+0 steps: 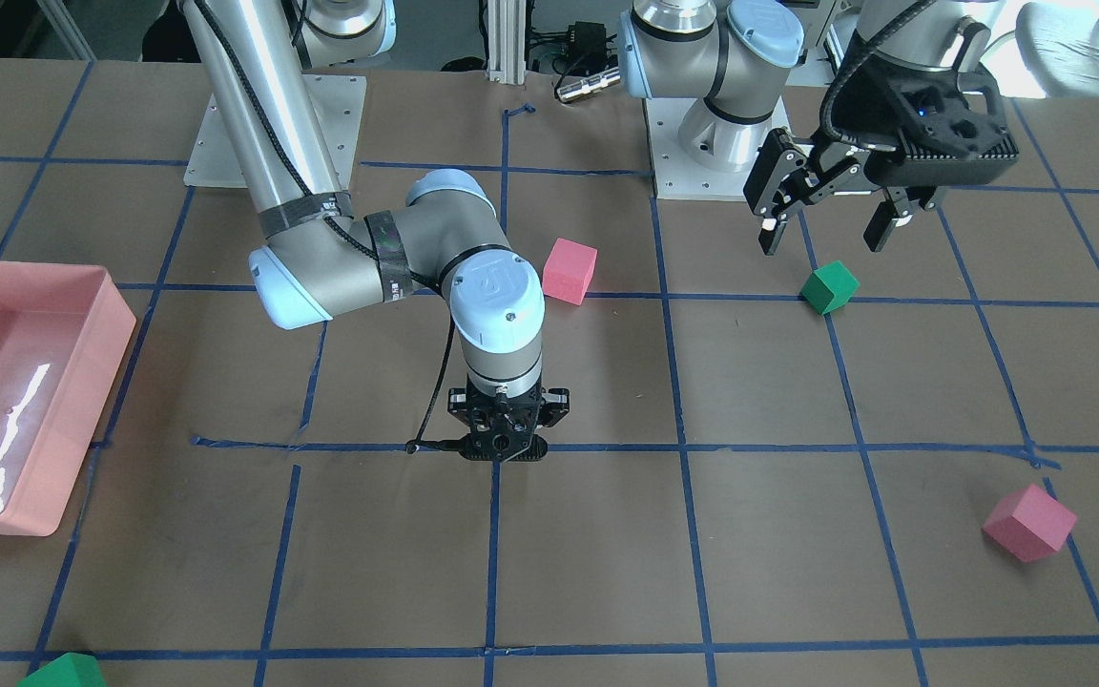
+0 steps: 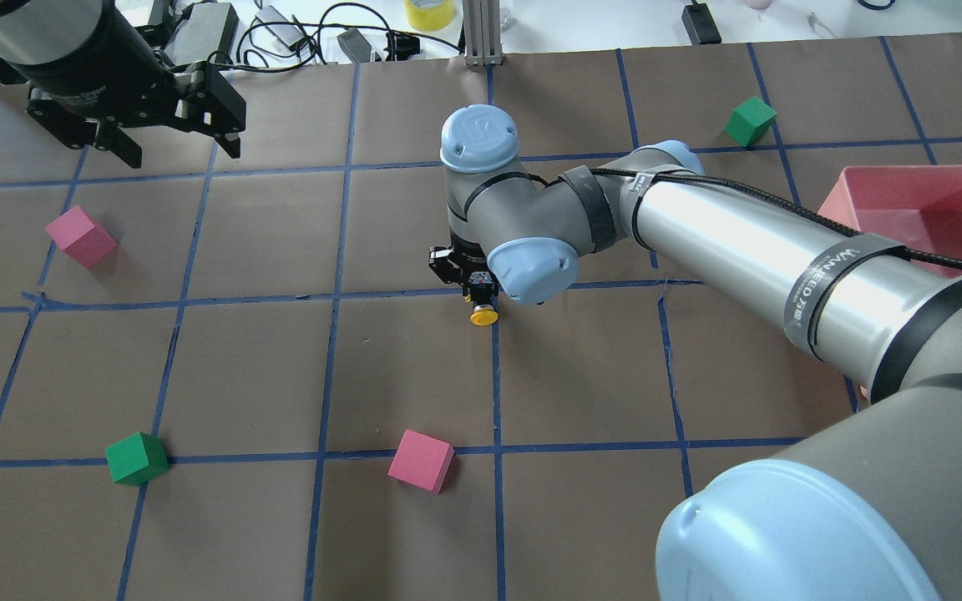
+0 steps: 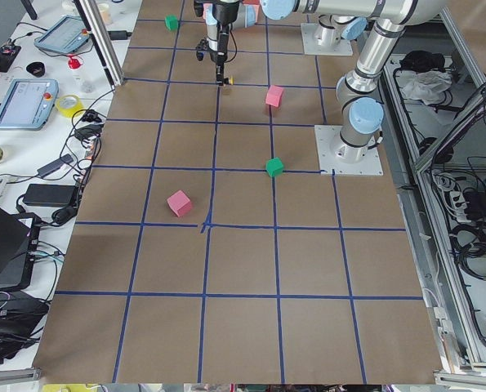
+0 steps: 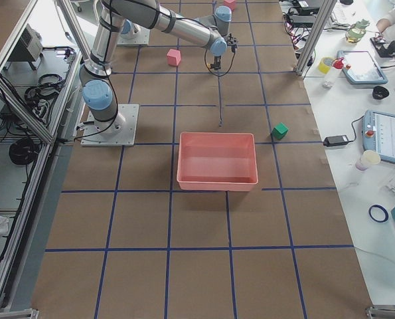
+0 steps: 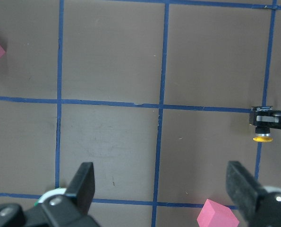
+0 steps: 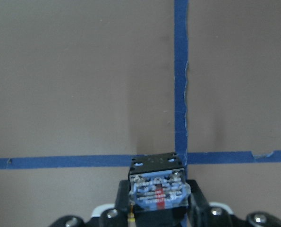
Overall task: Align button upright
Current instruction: 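Set the switch down on the table, open the right gripper, withdraw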
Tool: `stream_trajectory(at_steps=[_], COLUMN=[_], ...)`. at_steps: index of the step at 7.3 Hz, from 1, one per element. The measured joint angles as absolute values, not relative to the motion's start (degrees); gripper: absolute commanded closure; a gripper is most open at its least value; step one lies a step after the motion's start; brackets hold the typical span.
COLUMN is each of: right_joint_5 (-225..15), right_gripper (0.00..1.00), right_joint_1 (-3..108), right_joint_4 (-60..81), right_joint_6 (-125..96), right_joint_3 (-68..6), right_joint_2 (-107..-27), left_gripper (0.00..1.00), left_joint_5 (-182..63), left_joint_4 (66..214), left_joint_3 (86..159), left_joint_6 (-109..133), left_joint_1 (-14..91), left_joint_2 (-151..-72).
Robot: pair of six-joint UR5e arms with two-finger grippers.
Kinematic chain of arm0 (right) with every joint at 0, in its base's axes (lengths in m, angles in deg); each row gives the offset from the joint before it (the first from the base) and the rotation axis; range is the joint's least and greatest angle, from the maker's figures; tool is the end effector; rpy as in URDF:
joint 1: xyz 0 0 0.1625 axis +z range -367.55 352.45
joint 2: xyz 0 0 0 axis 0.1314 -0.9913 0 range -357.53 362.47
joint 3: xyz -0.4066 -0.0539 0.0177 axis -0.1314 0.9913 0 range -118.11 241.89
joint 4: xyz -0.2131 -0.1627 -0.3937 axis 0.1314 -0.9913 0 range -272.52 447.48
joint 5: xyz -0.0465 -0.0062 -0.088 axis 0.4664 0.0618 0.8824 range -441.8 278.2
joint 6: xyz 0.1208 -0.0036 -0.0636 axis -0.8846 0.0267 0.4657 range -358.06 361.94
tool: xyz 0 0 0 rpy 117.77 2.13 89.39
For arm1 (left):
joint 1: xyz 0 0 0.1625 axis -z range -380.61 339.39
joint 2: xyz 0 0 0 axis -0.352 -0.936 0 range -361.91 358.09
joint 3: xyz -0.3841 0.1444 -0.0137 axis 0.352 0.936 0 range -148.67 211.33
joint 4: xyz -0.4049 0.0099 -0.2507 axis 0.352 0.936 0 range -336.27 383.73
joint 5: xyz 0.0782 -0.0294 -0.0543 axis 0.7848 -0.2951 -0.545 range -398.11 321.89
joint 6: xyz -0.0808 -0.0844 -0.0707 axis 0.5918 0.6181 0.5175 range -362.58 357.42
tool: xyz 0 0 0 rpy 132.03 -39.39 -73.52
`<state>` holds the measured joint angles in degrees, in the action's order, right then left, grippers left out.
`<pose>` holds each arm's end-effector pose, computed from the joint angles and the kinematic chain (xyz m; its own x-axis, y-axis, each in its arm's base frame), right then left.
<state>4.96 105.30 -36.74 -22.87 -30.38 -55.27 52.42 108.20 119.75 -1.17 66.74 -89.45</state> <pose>0.3998 -0.5856 0.1136 -0.9982 0.0351 -0.0492 0.0337 0.9990 0.0286 -0.1060 -0.5650 0.4869 -0.9974 -0.0719 -0.0050 -0.0701 0.9835 -0.1665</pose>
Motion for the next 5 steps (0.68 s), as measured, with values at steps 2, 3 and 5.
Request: stream_trajectory(at_steps=[2,3,5], right_joint_5=[4.9,4.8,4.6], right_gripper=[0.42,0.2,0.0], right_joint_1=[105.4,105.4,105.4], right_joint_4=[-36.6,-36.7,-36.8], right_joint_6=[-23.0,-23.1,-23.0], right_joint_3=[-31.0,-31.3,-31.4], right_joint_2=[-55.5,-55.6,-56.1], left_gripper=[0.0,0.0,0.0], left_joint_5=[52.4,52.4,52.4], left_joint_4=[108.2,108.2,108.2], left_joint_3=[119.8,119.8,119.7], left_joint_6=[-1.2,-1.2,-1.2], left_joint_1=[66.6,66.6,66.6], left_joint_2=[-89.5,-89.5,-89.6])
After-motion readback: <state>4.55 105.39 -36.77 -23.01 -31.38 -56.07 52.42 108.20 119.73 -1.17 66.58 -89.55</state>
